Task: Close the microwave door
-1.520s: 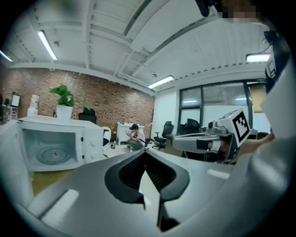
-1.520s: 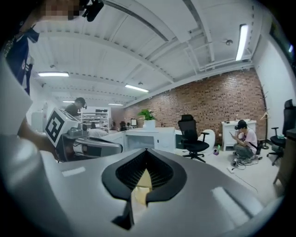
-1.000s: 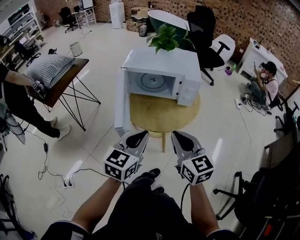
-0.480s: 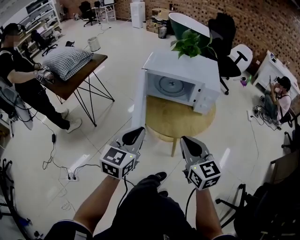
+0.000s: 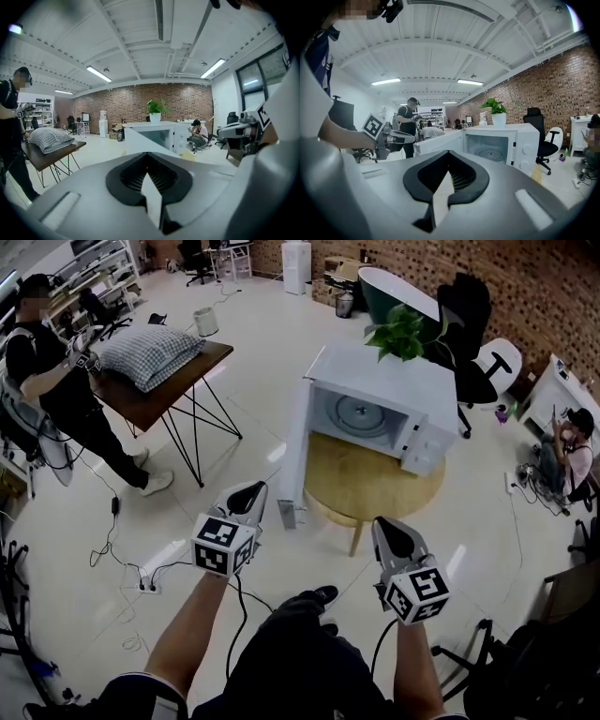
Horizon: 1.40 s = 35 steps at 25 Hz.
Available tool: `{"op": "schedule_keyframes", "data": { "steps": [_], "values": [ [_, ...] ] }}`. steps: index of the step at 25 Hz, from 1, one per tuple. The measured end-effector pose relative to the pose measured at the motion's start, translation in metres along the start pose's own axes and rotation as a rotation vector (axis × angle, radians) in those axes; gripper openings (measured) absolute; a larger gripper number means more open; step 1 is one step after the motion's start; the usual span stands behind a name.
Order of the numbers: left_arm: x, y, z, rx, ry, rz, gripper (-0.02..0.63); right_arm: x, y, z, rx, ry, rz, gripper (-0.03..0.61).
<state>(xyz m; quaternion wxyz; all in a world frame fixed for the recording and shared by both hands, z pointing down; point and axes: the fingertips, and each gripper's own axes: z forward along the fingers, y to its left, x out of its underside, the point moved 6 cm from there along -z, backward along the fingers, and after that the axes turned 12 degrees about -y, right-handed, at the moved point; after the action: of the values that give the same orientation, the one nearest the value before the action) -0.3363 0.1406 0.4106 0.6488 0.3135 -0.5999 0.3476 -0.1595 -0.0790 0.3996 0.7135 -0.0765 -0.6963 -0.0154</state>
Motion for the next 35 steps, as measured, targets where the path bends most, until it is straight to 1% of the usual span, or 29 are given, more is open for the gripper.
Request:
{"op": "schedule_keyframes", "data": {
  "steps": [3,7,12,19,25,35],
  "values": [
    [0.016,0.003,0.002,0.010,0.035,-0.010,0.011,0.001,-0.002,-0.001,0.005,0.005,0.001,0.002],
    [0.027,-0.004,0.005,0.048,0.054,-0.030,0.011,0.002,-0.003,-0.004,0.018,0.006,0.002,0.002],
    [0.029,-0.015,0.011,0.086,0.051,-0.041,0.009,0.003,-0.006,-0.012,0.042,0.006,0.005,0.002],
    [0.026,-0.038,0.031,0.161,0.051,-0.023,0.009,0.003,-0.017,-0.023,0.093,-0.005,0.012,0.002],
    [0.019,-0.068,0.054,0.247,0.047,-0.018,0.009,0.000,-0.029,-0.043,0.160,-0.020,0.020,0.002],
    [0.010,-0.125,0.108,0.375,0.046,0.004,0.010,-0.002,-0.068,-0.100,0.339,-0.048,0.046,0.002]
  ]
}}
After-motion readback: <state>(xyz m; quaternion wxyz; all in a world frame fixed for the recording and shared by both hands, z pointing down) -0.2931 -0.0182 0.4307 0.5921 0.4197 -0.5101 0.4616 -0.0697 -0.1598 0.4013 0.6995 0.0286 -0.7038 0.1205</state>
